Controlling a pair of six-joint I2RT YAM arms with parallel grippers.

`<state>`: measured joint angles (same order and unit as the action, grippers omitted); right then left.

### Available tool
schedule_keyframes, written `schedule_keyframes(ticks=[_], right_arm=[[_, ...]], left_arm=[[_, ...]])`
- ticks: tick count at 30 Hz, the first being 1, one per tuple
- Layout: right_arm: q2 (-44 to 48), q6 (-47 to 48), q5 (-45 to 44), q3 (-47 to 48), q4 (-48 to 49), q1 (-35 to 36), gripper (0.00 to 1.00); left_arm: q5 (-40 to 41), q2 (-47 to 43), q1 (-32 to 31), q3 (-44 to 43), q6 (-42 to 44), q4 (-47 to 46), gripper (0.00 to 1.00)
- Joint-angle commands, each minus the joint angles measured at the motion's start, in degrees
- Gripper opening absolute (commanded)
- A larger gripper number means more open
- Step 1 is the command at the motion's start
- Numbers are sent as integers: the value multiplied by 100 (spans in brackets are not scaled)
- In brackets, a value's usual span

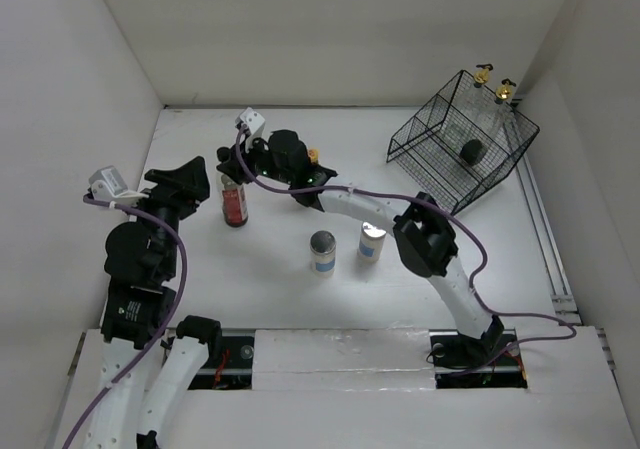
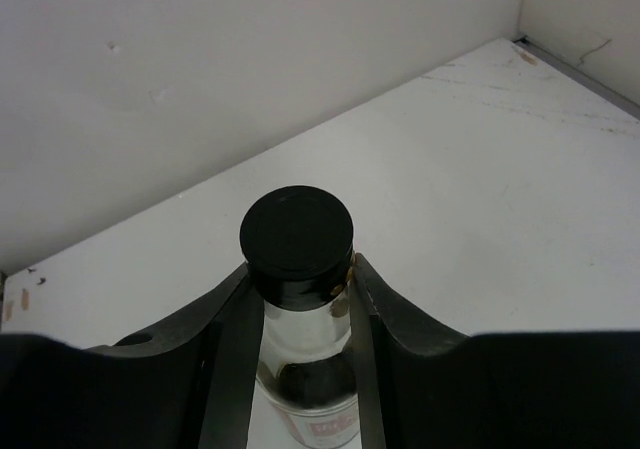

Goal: Organize the condiment bottles

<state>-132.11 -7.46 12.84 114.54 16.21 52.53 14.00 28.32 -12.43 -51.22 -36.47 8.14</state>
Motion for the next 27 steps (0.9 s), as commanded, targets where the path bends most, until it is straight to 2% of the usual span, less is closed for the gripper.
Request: schedule_keyframes(ticks=[1,5,11,17,21,27], right_arm=[[809,-642,96,-124,1278,21,24],[1494,-1072,149,-327,1744,-242,24],[2644,-1530,149,-713,1886,-911,24],[3709,-1530,-395,-1697,1772,-1912,23],[4438,-1127,-896,-1962,1361,-2632,23],[4721,-37,-1969,-2015,727,-3134,23]], left_arm=[[-143,-89,-32,68,78,-296,73],[-248,-89,-32,68,78,-348,73],[-495,-89,-32,252,78,-463,73],[-1328,42,-32,367,210,-796,70],[-1978,585,-32,367,271,-884,70],[-2305,1255,-32,104,456,-691,70]])
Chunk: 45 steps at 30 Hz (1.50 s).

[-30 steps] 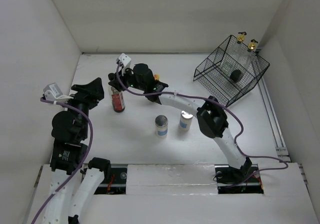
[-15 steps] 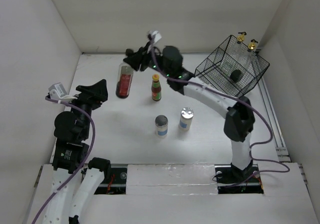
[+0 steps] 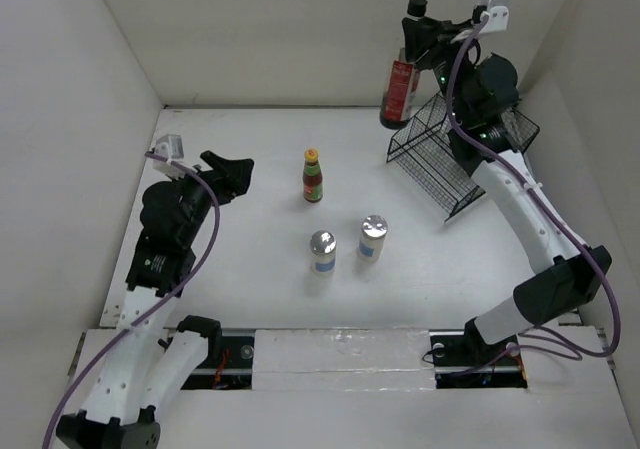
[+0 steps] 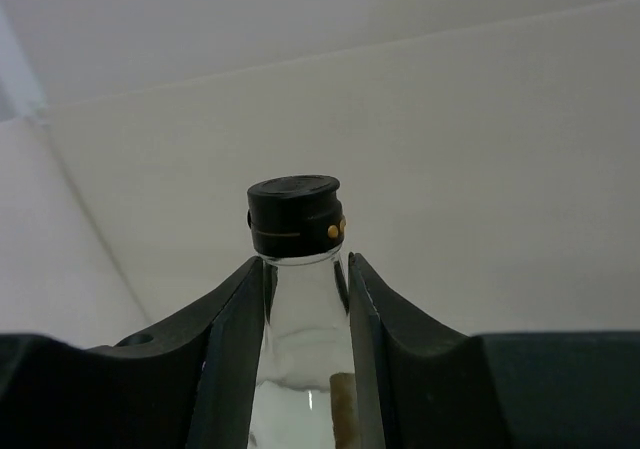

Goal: Organize the condiment bottles

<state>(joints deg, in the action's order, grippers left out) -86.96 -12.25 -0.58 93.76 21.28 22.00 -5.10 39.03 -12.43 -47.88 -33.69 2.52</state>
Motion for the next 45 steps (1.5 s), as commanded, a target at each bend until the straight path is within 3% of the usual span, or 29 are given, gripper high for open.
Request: schedule_keyframes(ticks=[1,11,26,45], right_arm=[[206,530,-680,64,158,-177,23],[-40,864,-1137,-182,175,-1101,22],[-866,1295,-1594,-191,921,-1312,22],[-919,1744,-2227,-806,2064,-1312,22]], left_arm=[[-395,245,-32,-292,231,-60,70],[-386,729,-32,-556,302,222,70],[-439,677,-32,-398,250,64,70],[-439,729,-32,-292,249,-42,70]])
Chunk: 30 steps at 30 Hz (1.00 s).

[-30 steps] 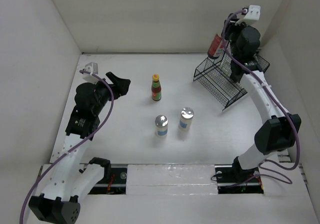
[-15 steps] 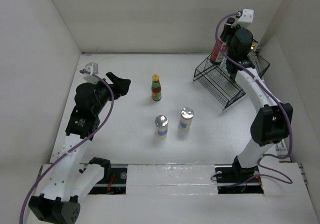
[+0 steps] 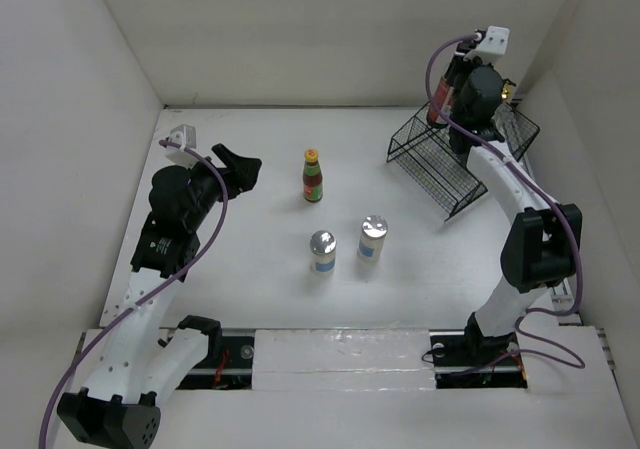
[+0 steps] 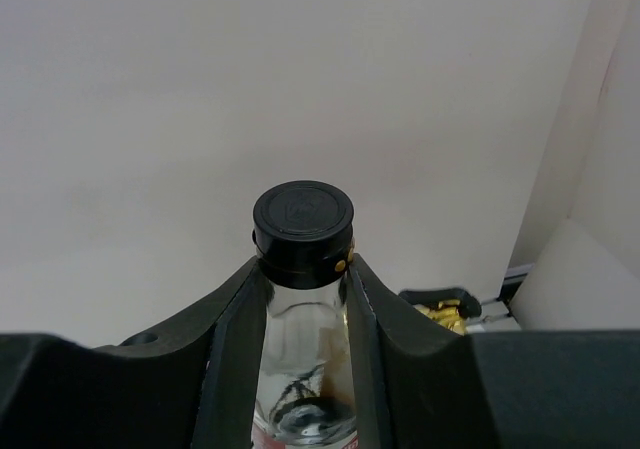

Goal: Organize the condiment bottles

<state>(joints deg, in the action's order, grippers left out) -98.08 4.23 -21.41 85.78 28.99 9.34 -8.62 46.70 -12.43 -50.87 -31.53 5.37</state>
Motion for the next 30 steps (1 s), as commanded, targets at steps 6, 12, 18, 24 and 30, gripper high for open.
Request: schedule_keyframes(ticks=[6,12,18,24,30], right_arm=[[193,96,-197,-404,1574,-47,22],[193,-70,-302,-825,1574,-47,22],[193,-581,-302,-1369,1574,-47,23],[193,-704,-355,-1503,1496,-47,24],[140,-757,-408,-1555,1390,-47,40]], left_arm=[[-87,-38,-32,7,33,-326,70],[-87,-38,-32,7,33,-326,70],[-140,-38,-32,7,33,-326,70],[-140,-143,-32,7,33,-326,70],[-140,-196,-32,7,33,-326,70]])
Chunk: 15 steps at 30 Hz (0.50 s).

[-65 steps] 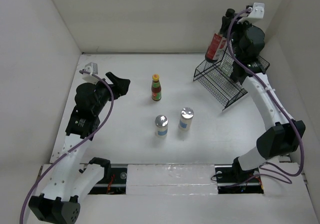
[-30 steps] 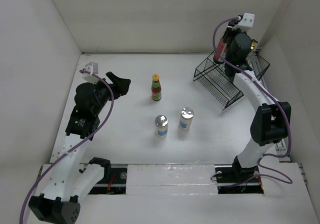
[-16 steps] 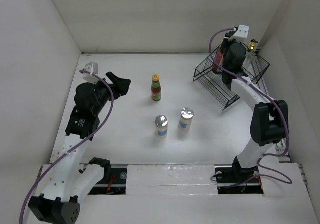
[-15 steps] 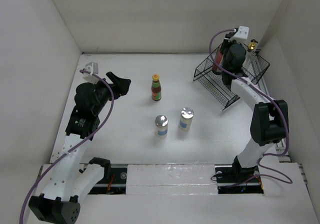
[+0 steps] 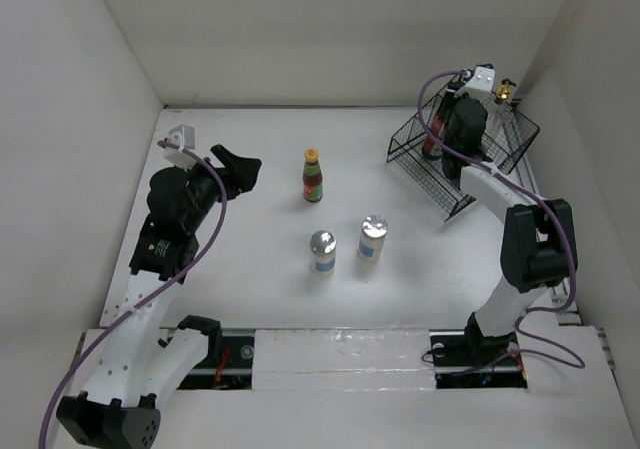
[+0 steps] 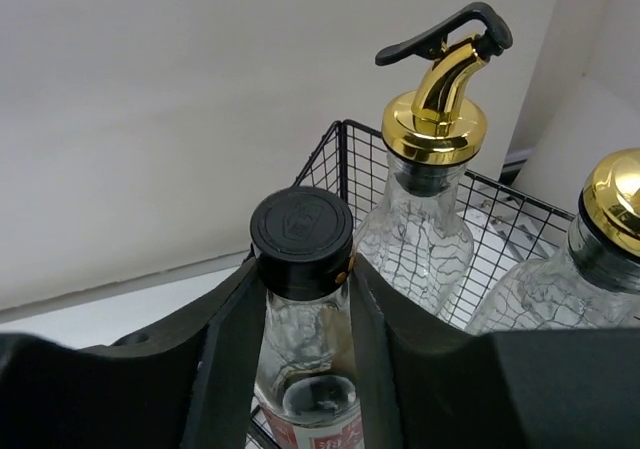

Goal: Organize the condiment bottles

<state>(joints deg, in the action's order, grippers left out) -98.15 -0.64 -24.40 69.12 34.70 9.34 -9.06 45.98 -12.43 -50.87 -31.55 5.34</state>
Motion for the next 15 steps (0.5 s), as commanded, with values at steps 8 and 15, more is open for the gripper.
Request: schedule_keyframes(ticks=[8,15], right_arm=[[489,-322,-56,242,390,-47,72],[1192,-322,119,488,-287,137,73]], left_arm=[[-96,-177,-32,7,35,-323,70],[-43,-177,-32,7,35,-323,70]])
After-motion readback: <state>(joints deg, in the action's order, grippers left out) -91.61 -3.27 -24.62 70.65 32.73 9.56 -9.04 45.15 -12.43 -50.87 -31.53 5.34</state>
